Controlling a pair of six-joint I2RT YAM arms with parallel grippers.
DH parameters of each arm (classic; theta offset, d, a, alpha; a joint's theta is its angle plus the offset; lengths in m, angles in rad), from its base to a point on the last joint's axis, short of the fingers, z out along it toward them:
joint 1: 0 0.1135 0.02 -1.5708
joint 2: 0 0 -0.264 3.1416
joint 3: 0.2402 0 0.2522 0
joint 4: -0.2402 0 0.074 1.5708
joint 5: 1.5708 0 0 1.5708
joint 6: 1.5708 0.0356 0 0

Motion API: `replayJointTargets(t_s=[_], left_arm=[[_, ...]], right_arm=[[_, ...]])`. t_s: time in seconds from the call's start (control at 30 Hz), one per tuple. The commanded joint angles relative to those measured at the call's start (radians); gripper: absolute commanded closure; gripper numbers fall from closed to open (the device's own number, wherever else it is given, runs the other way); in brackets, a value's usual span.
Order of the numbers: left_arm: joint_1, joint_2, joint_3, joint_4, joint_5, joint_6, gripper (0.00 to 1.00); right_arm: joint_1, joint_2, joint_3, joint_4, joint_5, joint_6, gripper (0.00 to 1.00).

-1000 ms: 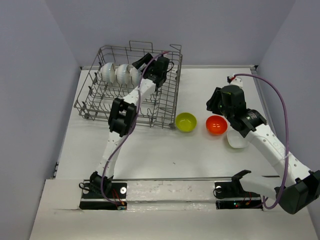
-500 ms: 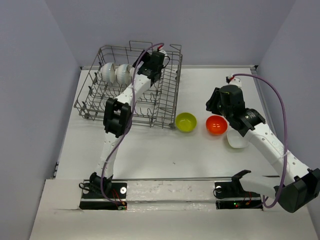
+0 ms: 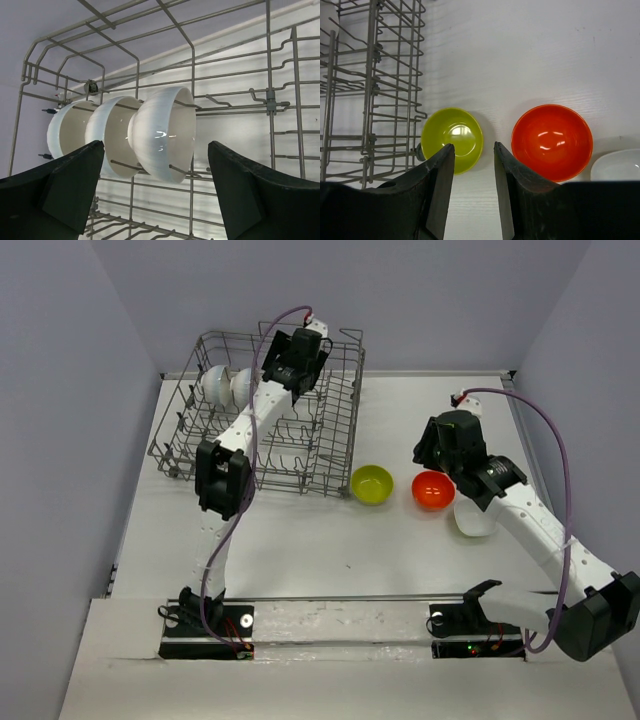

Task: Load the bowls into the dish rack
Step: Pick up the bowl from the center of the board.

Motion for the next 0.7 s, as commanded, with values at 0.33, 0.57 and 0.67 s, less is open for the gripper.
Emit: replayJointTargets(t_s=[0.33, 0.57, 0.67], left_arm=[[-0.062, -0.552, -0.401, 0.193, 0.002, -0.365, 0.01], [-0.203, -0.81, -0.74, 0.34, -0.041, -0.48, 0.01], [-0.243, -0.867, -0.818, 0.354, -0.047, -0.497, 0.01]], right_arm=[[0.006, 0.084, 0.013, -0.059, 0.239, 0.062, 0.53], [-0.072, 0.1, -0.027, -0.08, 0.269, 0.104, 0.52], [-0.126, 0.095, -0.053, -0.093, 0.266, 0.105, 0.52]])
